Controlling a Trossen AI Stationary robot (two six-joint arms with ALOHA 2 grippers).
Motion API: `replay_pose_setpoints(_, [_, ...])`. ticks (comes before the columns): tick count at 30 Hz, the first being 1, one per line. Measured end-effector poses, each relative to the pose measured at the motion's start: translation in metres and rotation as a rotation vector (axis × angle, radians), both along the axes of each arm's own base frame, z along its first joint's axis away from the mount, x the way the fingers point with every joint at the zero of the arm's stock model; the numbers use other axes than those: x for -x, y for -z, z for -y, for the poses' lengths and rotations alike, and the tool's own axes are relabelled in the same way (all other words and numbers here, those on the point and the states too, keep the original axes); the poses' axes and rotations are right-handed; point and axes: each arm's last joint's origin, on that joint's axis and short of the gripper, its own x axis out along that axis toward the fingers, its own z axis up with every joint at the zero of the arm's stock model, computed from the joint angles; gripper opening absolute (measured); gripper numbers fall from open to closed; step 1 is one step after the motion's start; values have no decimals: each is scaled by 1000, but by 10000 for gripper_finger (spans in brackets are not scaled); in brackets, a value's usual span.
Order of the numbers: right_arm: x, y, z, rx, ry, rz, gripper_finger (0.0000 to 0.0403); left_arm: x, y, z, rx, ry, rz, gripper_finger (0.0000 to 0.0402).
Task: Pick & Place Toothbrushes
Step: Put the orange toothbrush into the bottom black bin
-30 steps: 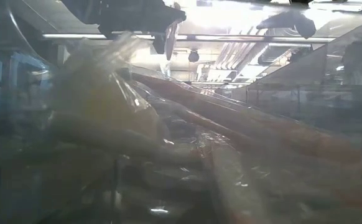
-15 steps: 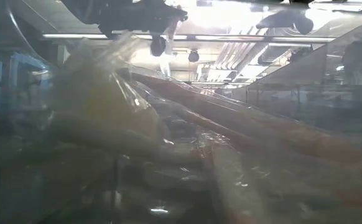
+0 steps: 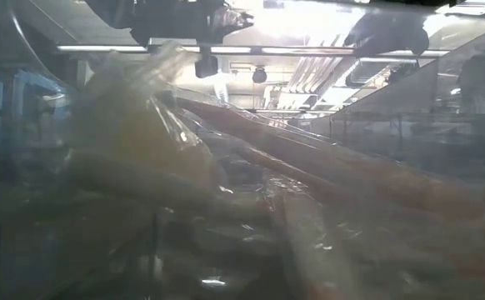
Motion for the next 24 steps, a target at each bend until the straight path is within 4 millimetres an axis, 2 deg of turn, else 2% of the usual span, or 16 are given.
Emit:
replay_pose_setpoints(11, [0,1,0,-1,-18,-12,215,-9,19,68,-6,79,-199,10])
replay_pose_setpoints(16, [0,1,7,18,8,-27,215,-9,25,97,-51,-28,-278,10])
replay_pose_setpoints(24, [2,4,24,40,62,-93,215,-7,26,126,-46,-184,-292,10])
